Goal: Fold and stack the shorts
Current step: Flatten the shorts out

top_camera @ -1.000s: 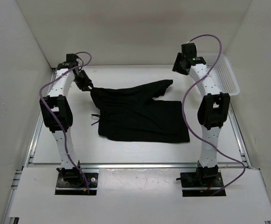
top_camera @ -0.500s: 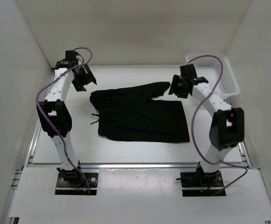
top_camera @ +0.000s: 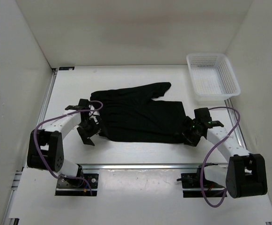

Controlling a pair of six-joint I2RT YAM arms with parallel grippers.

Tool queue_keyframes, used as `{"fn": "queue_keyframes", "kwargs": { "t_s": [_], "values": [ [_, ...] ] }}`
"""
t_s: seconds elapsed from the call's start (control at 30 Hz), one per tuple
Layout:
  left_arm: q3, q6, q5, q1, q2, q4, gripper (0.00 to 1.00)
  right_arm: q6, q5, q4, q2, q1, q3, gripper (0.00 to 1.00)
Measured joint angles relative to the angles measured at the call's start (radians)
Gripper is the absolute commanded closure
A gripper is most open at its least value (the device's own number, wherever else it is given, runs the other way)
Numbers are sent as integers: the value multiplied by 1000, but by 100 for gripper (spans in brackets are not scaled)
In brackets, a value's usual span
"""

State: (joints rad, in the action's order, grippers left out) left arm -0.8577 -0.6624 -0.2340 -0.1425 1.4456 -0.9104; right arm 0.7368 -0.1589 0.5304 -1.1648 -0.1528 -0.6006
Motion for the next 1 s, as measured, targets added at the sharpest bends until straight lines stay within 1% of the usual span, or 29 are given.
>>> {"fn": "queue_keyframes", "kwargs": {
  "t_s": [0.07,0.17,0.2,0.27,0.3,0.4,0.43,0.57,0.63,0.67,0.7,0.73,0.8,0.83,1.0],
  "values": [
    [6,-21,-3,-36,29,28,3,40,-20,-4,15,0,21,19],
    [6,-52,-1,-72,71,89,10,86,-32,-20,27,2,24,23],
    [6,-60,3,-76,84,103,15,98,-33,-34,29,3,29,23],
    [6,-75,18,-79,109,130,23,122,-32,-66,31,9,48,28],
    [6,-82,24,-79,124,139,31,128,-32,-76,28,11,58,28],
    [-6,-97,34,-79,154,144,41,143,-29,-96,2,14,72,31],
    [-9,-98,40,-79,155,150,44,145,-27,-99,-5,14,75,33],
    [-11,-105,61,-80,155,164,60,146,-14,-116,-10,14,82,36],
    [-11,-106,67,-80,155,165,60,147,-8,-122,-10,14,93,36],
    [-11,-105,70,-80,155,165,57,147,-8,-122,-10,14,97,36],
    [-11,-105,72,-80,156,166,51,147,-8,-124,-8,14,98,36],
    [-11,-103,74,-80,156,166,39,148,-8,-124,-6,14,100,33],
    [-11,-110,72,-80,149,168,23,150,-4,-121,12,14,104,32],
    [-9,-113,78,-80,137,171,13,150,3,-113,29,14,108,32],
    [19,-135,113,-76,2,174,15,151,36,-51,157,14,115,30]
  ]
}}
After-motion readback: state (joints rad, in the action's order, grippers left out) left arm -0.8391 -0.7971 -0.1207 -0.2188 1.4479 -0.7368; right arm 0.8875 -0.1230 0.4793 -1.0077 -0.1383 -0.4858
